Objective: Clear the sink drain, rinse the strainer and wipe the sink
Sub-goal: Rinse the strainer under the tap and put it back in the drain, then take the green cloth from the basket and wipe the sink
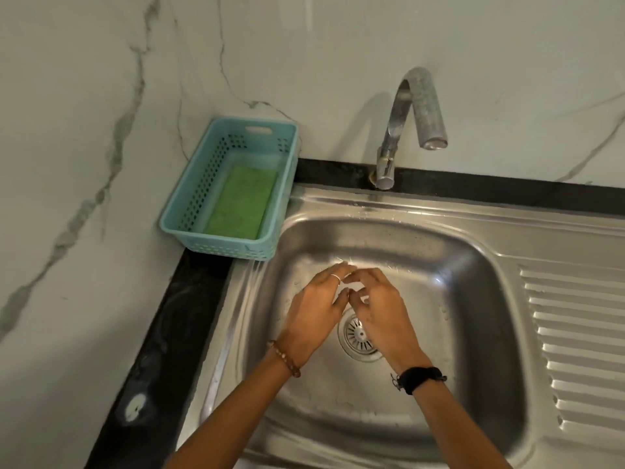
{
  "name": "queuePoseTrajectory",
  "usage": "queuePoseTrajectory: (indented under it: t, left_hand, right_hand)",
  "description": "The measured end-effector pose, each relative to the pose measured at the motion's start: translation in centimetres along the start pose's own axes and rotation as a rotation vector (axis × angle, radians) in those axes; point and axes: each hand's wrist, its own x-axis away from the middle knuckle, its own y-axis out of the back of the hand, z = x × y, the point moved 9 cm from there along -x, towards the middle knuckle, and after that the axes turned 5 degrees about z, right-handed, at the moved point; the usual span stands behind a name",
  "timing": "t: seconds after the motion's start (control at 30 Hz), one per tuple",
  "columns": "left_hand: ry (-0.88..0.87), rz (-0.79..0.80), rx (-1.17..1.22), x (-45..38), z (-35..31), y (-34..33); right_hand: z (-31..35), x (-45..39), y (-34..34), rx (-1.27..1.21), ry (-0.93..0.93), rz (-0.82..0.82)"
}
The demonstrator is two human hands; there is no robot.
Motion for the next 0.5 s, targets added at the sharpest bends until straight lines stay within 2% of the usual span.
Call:
queuePoseTrajectory:
  t: [0.07,0.13,0.2,0.3,0.37,0.5]
  left_hand:
    - [-0.108,-0.184,0.002,0.1,-1.4,5.0]
    - [-0.194,-0.370,-0.101,0.0,-1.9,9.8]
    - [-0.144,-0.455,-0.253,-1.1,-0.3,13.5]
    - [0.164,-0.347,-0.399,-3.5,5.3,16.7]
    - [0.362,-0.306,-0.302,-3.7,8.6,17.7]
    - [0.494,-0.313,-0.277,-3.8,10.1,17.6]
  right_hand:
    - [4.6,-1.6,1.5,-0.042,0.127,-0.051]
    - [9.1,-3.2,2.8,-0.050,0.244,-0.089]
    - [13.0,-5.2,3.1,-0.044,0.329,-0.089]
    - [16.7,-9.2,1.5,0.039,0.341,-0.011]
    - [18.0,-12.0,-0.5,0.160,0.298,0.065]
    - [19.3,-15.9,-4.0,0.407,0.255,0.099]
